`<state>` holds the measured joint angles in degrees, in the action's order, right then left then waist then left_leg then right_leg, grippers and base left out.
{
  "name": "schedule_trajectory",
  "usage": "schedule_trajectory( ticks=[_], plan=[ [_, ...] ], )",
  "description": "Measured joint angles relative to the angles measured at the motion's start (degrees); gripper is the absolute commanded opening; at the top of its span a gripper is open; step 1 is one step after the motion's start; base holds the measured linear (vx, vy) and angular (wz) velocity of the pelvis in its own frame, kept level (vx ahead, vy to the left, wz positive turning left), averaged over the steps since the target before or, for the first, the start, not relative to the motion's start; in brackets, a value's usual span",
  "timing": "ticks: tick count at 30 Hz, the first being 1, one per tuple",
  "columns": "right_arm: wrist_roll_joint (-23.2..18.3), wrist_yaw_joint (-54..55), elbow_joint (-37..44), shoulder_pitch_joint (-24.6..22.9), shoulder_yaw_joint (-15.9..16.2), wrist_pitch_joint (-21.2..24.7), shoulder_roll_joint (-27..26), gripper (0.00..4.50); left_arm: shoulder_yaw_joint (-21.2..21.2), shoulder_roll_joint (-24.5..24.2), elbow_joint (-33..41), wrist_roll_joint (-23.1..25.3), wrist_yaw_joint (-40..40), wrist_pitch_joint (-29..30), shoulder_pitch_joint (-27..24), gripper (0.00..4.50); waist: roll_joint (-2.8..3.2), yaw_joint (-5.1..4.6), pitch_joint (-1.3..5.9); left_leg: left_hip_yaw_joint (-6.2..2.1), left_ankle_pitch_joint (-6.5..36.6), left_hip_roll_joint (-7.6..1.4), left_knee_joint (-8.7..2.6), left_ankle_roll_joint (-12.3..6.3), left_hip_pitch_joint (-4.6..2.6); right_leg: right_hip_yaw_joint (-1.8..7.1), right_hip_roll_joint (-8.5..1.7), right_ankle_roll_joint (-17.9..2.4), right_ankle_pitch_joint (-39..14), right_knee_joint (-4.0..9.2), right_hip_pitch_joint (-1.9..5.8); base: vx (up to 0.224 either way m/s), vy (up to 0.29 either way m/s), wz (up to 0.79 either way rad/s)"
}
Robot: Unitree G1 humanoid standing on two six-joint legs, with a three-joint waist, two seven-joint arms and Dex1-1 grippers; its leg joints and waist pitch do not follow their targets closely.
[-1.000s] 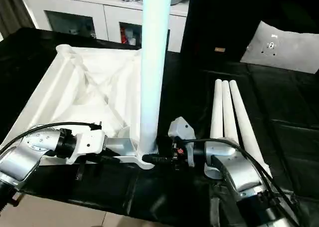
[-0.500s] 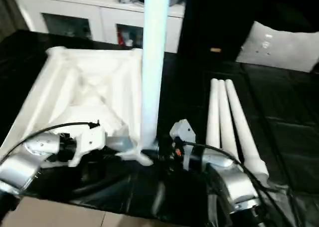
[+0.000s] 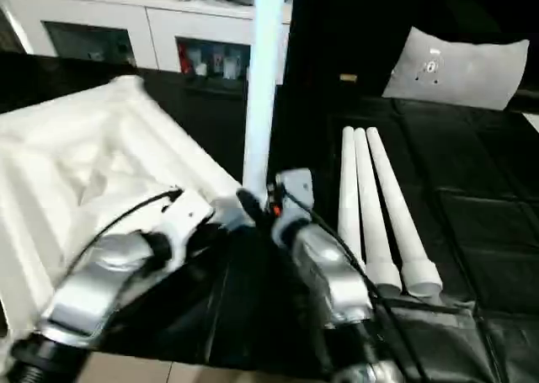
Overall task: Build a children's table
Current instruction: Rotate leg to tighten
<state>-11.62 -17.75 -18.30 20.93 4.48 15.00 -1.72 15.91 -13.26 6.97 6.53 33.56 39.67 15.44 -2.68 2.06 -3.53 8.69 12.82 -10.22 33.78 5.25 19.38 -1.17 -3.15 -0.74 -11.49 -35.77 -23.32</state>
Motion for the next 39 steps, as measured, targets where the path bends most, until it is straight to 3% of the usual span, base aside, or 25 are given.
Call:
schedule_trajectory(
  ticks=[10,12,15,18,22,28,32,39],
  plan=[
    [0.35,2.3,-2.44,0.92,-0.73,-2.18,-1.4,2.51,1.55,-1.54,-1.0,1.1,-0.6,-0.41,1.75,0.0,-0.03,-0.05,0.02,-0.05,-0.03,0.0,0.1,0.0,0.11,-0.02,0.0,0.0,0.08,-0.03,-0.07,0.0,0.0,0.0],
    [0.33,2.22,-2.44,0.77,-0.64,-2.63,-1.26,3.07,1.99,-2.03,-1.18,1.07,-0.48,-0.96,1.94,0.0,-0.03,0.01,0.02,-0.06,-0.03,0.0,0.09,0.0,0.12,-0.03,0.0,0.0,0.08,-0.04,-0.07,0.0,0.0,0.0],
    [0.19,0.7,-1.95,-0.17,-0.61,-3.84,-0.16,3.3,2.05,-2.79,-1.94,0.77,0.74,-2.52,2.09,0.0,-0.03,0.38,0.02,-0.07,-0.03,0.0,0.09,-0.01,0.19,-0.05,0.0,0.0,0.08,0.0,-0.07,0.0,0.0,0.0],
    [-0.01,-2.0,-0.58,-2.55,-0.4,-3.88,1.69,3.63,2.7,-4.27,-2.59,0.05,2.86,-5.1,2.26,0.0,-0.04,1.35,-0.01,-0.04,-0.14,0.01,0.11,-0.19,0.45,-0.15,0.0,0.0,0.08,0.06,-0.19,0.0,0.0,0.0],
    [-0.28,-8.33,3.0,-5.98,0.75,-4.0,7.34,3.99,3.05,-7.54,-4.4,-1.11,6.82,-10.23,3.07,0.0,-0.02,2.2,-0.02,-0.04,-0.24,0.01,0.3,-0.35,0.74,-0.32,-0.05,0.0,0.1,-0.01,-0.5,0.0,0.0,0.0],
    [-1.8,-18.47,8.76,-6.73,0.41,-4.7,15.88,4.42,2.3,-12.31,-7.02,-2.69,12.81,-15.64,3.55,0.0,-0.02,2.52,-0.02,-0.05,-0.24,-0.1,0.32,-0.32,0.72,-0.51,-0.05,-0.01,0.11,-0.12,-0.38,0.0,0.0,0.0],
    [-1.25,-26.57,11.04,-6.52,2.61,-6.2,22.46,4.42,2.59,-16.41,-9.61,-4.32,18.74,-20.78,4.64,0.0,-0.02,3.17,-0.02,-0.05,-0.28,-0.2,0.35,-0.27,0.68,-0.71,-0.07,-0.03,0.12,-0.13,-0.34,0.0,0.0,0.0],
    [-0.17,-34.83,10.29,-3.62,5.62,-6.71,26.76,4.42,3.29,-20.96,-12.3,-5.16,27.31,-28.13,5.77,0.0,-0.02,3.21,-0.02,-0.07,-0.29,-0.36,0.64,-0.22,0.71,-0.99,-0.15,-0.12,0.17,-0.19,-0.3,0.0,0.0,0.0]
  ],
)
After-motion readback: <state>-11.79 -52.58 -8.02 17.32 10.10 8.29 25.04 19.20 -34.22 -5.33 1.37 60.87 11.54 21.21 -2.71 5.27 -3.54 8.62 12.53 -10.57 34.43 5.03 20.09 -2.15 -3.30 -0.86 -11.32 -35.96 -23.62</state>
